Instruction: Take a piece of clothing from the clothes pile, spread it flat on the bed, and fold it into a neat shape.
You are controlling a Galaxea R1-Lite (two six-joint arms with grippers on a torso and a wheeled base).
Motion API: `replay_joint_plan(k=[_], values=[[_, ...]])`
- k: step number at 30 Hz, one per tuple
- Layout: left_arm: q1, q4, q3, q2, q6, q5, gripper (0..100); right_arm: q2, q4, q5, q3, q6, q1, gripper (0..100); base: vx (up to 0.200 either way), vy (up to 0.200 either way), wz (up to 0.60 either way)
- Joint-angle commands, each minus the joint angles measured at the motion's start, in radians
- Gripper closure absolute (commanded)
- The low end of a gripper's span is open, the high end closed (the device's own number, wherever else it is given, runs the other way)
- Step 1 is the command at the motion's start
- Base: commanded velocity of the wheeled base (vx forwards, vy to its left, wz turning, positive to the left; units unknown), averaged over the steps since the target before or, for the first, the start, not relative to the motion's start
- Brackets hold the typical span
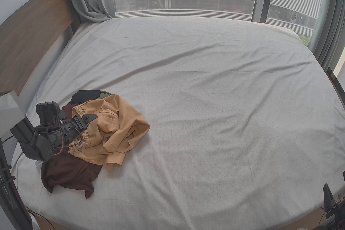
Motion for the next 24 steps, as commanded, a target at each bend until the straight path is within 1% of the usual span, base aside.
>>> replay_joint_plan(k=[1, 5, 8, 11, 13, 17, 20, 24], values=[[-0.004, 0.003, -0.041, 0.046, -0.005, 0.000, 0, -0.013, -0.001, 0.001, 0.018, 0.000, 0.000, 0, 0.000, 0.000, 0.00], [-0.011, 0.006, -0.073, 0.054, -0.048, -0.001, 0, -0.015, -0.001, 0.000, 0.018, 0.000, 0.000, 0, 0.000, 0.000, 0.00], [-0.036, 0.002, -0.081, 0.047, -0.100, -0.001, 0, -0.013, -0.001, 0.000, 0.018, 0.000, 0.000, 0, 0.000, 0.000, 0.00], [-0.062, -0.003, -0.081, 0.040, -0.123, -0.001, 0, -0.013, -0.001, 0.000, 0.018, 0.000, -0.002, 0, 0.000, 0.000, 0.00], [-0.071, -0.006, -0.079, 0.037, -0.123, -0.001, 0, -0.013, -0.001, 0.000, 0.018, 0.000, -0.002, 0, 0.000, 0.000, 0.00], [-0.106, -0.055, -0.079, -0.005, -0.134, -0.001, 0, -0.013, -0.001, 0.000, 0.018, 0.000, -0.002, 0, 0.000, 0.000, 0.00], [-0.123, -0.057, -0.081, -0.035, -0.140, -0.001, 0, -0.013, -0.001, 0.001, 0.018, 0.000, 0.000, 0, 0.000, 0.000, 0.00], [-0.120, -0.058, -0.094, -0.040, -0.143, -0.001, 0, -0.013, -0.001, 0.000, 0.018, 0.000, 0.000, 0, 0.000, 0.000, 0.00]])
